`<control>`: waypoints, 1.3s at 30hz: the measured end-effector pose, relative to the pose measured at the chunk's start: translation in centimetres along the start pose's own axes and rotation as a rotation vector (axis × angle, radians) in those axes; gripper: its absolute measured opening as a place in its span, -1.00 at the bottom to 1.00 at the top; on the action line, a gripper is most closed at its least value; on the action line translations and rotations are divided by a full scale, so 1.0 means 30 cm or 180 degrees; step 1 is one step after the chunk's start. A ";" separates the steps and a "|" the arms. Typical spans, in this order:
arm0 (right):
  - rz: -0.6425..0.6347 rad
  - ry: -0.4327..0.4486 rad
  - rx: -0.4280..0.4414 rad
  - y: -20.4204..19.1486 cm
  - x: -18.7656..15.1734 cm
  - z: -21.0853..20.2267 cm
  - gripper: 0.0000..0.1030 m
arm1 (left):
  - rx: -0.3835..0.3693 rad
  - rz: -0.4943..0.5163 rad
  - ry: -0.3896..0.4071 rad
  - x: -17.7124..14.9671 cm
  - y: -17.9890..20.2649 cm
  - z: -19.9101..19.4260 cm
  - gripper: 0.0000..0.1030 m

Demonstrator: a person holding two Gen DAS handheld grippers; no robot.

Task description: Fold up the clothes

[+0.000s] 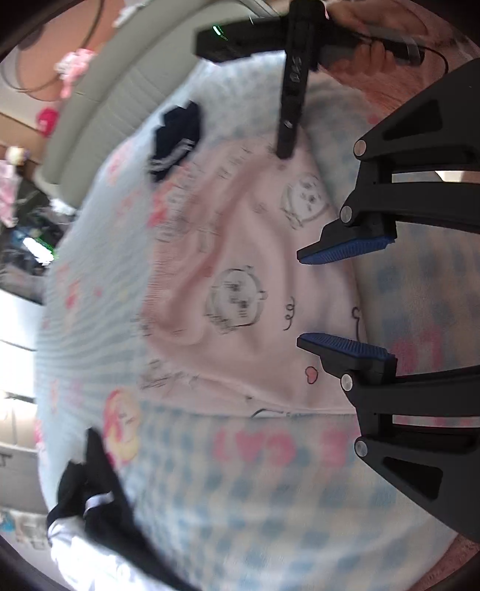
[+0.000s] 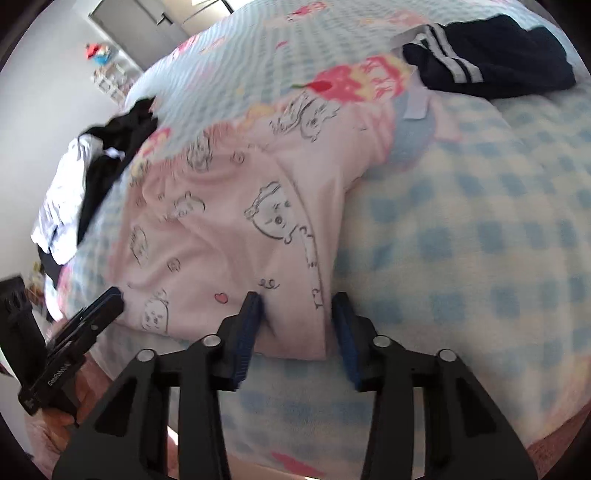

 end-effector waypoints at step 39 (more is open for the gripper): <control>-0.0753 0.0133 0.0584 -0.355 0.091 0.035 -0.34 | -0.0829 0.0045 -0.0642 0.222 0.110 0.150 -0.10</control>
Point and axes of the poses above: each gripper's, at about its wrist camera, not at the fingertips, and z roughly the way its jaws point, y to its right, x to its top, the point moved 2 cm from there along z, roughly the way its jaws point, and after that the axes turned 7 degrees about -z, right-handed, at the moved point
